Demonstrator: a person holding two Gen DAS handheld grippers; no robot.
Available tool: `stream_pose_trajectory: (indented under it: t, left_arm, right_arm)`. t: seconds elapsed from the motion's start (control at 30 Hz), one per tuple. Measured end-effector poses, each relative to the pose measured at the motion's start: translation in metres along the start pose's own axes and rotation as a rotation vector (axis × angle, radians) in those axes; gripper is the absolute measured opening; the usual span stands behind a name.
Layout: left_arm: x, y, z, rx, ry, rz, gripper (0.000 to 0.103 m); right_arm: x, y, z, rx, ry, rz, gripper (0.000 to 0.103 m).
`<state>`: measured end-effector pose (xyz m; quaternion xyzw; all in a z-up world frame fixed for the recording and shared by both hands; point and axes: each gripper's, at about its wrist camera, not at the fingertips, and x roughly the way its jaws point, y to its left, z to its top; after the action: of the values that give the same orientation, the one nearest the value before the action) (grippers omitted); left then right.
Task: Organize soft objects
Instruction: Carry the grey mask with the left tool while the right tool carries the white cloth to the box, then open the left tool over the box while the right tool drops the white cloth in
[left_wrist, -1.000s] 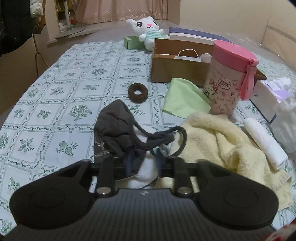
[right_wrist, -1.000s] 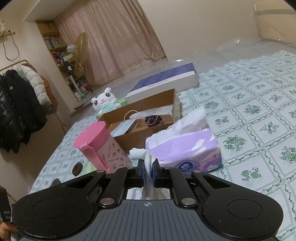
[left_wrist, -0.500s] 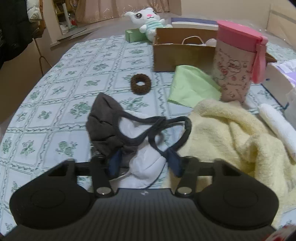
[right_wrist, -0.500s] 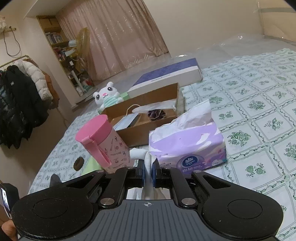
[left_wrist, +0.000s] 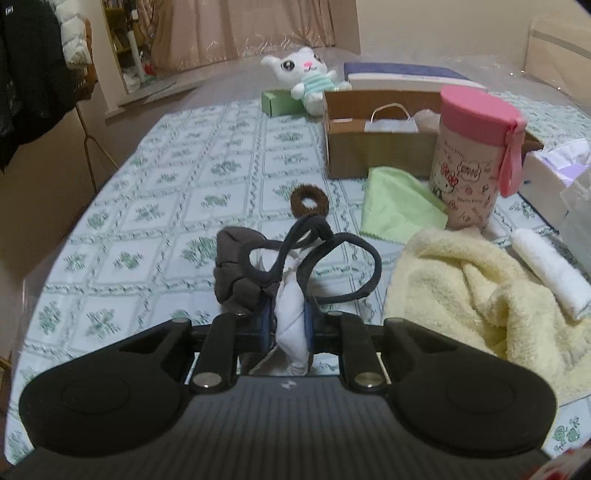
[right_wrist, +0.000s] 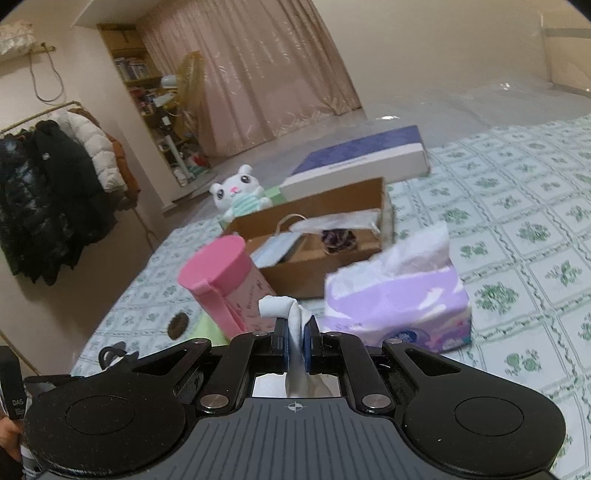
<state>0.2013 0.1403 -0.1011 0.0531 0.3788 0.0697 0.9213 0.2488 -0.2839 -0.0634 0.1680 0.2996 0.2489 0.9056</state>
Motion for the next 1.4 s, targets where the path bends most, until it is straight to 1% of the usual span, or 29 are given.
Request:
stream_pose_trajectory:
  t: [0.17, 0.33, 0.53, 0.73, 0.97, 1.17, 1.27, 1.4]
  left_arm:
    - [-0.015, 0.002, 0.016, 0.05, -0.053, 0.0, 0.016]
    - [-0.02, 0.002, 0.037, 0.089, -0.099, -0.02, 0.016]
    - [-0.013, -0.008, 0.068, 0.147, -0.145, -0.055, 0.016]
    - [-0.001, -0.019, 0.101, 0.189, -0.184, -0.093, 0.016]
    - [0.019, -0.029, 0.143, 0.219, -0.228, -0.143, 0.017]
    - [0.051, -0.041, 0.18, 0.258, -0.24, -0.178, 0.017]
    - [0.067, -0.052, 0.194, 0.284, -0.24, -0.196, 0.017]
    - [0.095, -0.065, 0.208, 0.285, -0.225, -0.237, 0.017]
  right_arm:
    - [-0.003, 0.003, 0.016, -0.005, -0.012, 0.044, 0.008]
    - [-0.001, 0.006, 0.035, -0.014, -0.021, 0.077, 0.008]
    - [0.006, 0.008, 0.062, -0.031, -0.042, 0.103, 0.008]
    - [0.017, 0.009, 0.09, -0.061, -0.065, 0.11, 0.008]
    - [0.041, 0.003, 0.123, -0.069, -0.1, 0.111, 0.008]
    - [0.074, -0.003, 0.15, -0.049, -0.117, 0.131, 0.008]
    - [0.098, -0.008, 0.159, -0.025, -0.103, 0.142, 0.008]
    - [0.126, -0.015, 0.164, -0.01, -0.087, 0.131, 0.008]
